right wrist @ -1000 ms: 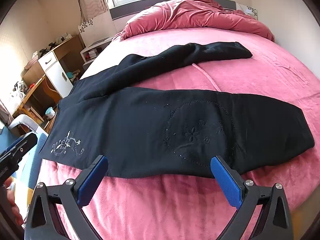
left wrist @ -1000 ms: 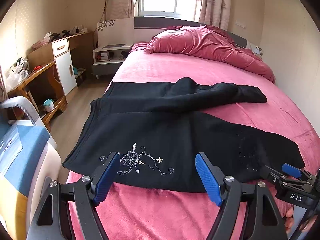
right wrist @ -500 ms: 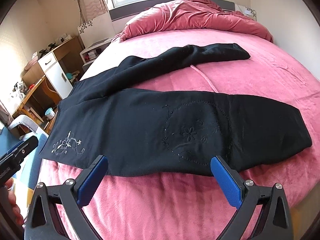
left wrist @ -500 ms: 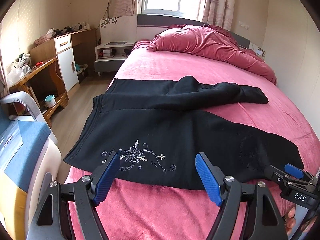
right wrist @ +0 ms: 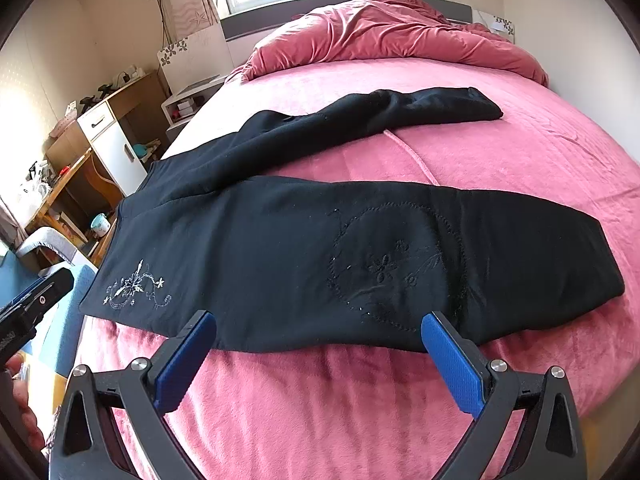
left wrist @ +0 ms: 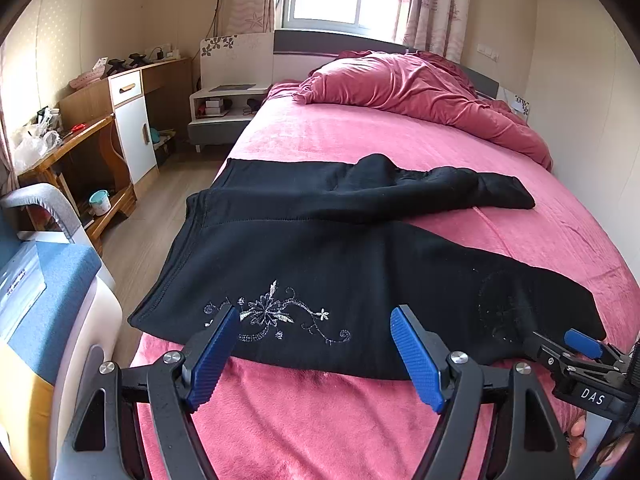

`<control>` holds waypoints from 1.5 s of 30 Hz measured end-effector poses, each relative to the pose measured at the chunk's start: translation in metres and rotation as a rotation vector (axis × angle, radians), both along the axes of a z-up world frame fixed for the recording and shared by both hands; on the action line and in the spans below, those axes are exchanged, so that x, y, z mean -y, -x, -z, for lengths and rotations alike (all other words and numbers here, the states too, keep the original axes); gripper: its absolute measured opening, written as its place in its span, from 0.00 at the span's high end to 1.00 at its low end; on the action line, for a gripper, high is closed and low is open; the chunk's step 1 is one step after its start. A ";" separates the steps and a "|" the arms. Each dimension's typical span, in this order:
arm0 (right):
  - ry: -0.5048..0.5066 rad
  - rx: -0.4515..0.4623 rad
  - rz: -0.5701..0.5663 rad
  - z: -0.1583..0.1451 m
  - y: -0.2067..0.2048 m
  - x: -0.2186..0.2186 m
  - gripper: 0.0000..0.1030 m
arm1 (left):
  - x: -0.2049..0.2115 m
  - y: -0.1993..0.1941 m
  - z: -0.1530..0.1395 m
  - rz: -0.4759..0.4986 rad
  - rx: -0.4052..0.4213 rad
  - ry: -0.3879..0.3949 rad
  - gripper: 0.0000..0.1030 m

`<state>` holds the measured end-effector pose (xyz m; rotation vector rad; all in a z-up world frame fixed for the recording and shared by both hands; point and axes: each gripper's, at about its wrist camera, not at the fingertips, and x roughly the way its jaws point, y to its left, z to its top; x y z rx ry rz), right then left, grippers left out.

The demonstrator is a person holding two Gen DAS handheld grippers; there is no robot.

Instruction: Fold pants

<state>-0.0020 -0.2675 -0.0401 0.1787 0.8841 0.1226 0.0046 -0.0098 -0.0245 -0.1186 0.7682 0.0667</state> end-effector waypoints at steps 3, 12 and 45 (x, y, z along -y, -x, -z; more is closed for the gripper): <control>-0.002 -0.003 0.010 0.002 0.000 0.001 0.00 | -0.001 0.000 -0.001 0.001 0.000 0.000 0.23; -0.003 -0.019 0.017 0.011 -0.001 0.004 0.00 | -0.003 -0.005 0.009 0.020 -0.042 0.035 0.23; -0.408 -0.158 0.759 0.101 -0.009 0.307 0.40 | -0.198 -0.038 0.116 -0.398 -0.320 0.438 0.53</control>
